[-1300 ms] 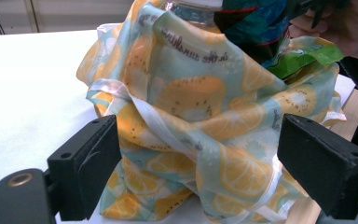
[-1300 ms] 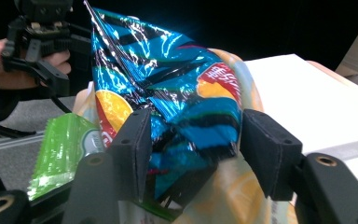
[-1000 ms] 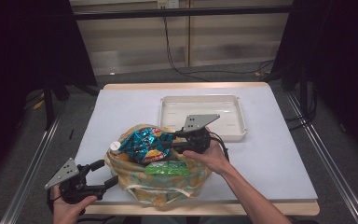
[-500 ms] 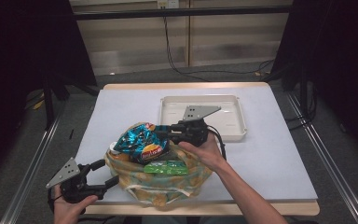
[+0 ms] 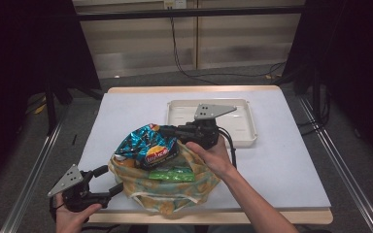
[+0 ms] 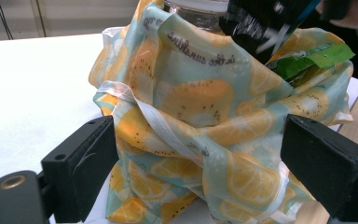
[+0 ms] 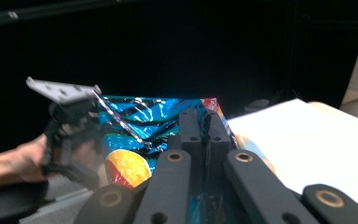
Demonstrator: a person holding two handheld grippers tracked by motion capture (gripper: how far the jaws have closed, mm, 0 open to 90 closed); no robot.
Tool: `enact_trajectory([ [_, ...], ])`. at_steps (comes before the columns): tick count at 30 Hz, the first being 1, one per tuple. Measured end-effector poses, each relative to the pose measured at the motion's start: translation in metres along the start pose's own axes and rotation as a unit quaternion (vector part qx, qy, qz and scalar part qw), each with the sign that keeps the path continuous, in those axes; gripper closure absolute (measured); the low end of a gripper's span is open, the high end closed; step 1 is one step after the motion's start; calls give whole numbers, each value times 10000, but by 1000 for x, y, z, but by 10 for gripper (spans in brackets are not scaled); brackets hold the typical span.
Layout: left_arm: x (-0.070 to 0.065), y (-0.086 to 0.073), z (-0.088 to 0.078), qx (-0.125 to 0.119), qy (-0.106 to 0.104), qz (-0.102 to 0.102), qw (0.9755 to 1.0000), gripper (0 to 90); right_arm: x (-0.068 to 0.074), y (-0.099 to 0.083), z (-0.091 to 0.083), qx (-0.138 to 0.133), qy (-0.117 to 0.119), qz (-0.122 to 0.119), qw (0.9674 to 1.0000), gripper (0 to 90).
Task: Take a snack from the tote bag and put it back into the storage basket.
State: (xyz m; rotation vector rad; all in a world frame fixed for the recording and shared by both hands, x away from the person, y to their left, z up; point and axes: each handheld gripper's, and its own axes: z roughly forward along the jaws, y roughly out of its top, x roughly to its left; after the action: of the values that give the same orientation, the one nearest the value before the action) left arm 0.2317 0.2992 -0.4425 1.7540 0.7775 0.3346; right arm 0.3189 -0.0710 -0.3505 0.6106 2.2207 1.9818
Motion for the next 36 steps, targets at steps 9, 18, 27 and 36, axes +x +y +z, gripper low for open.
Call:
enact_trajectory([
  [9, 1, 0, 2, -12, -40, 93, 9999, 105, 15, 30, -5, -281, 45, -83, 9996, 894],
  [18, 0, 0, 2, -31, 63, 94, 9999, 95, 27, 49, -8, -527, 173, -140, 9984, 895],
  [27, 1, 0, 2, -46, -32, 118, 9999, 95, 40, 65, -15, -681, 245, -220, 9971, 895],
  [36, 0, 0, 2, -43, 82, 125, 9999, 95, 39, 88, -29, -1031, 160, -333, 9940, 896],
])
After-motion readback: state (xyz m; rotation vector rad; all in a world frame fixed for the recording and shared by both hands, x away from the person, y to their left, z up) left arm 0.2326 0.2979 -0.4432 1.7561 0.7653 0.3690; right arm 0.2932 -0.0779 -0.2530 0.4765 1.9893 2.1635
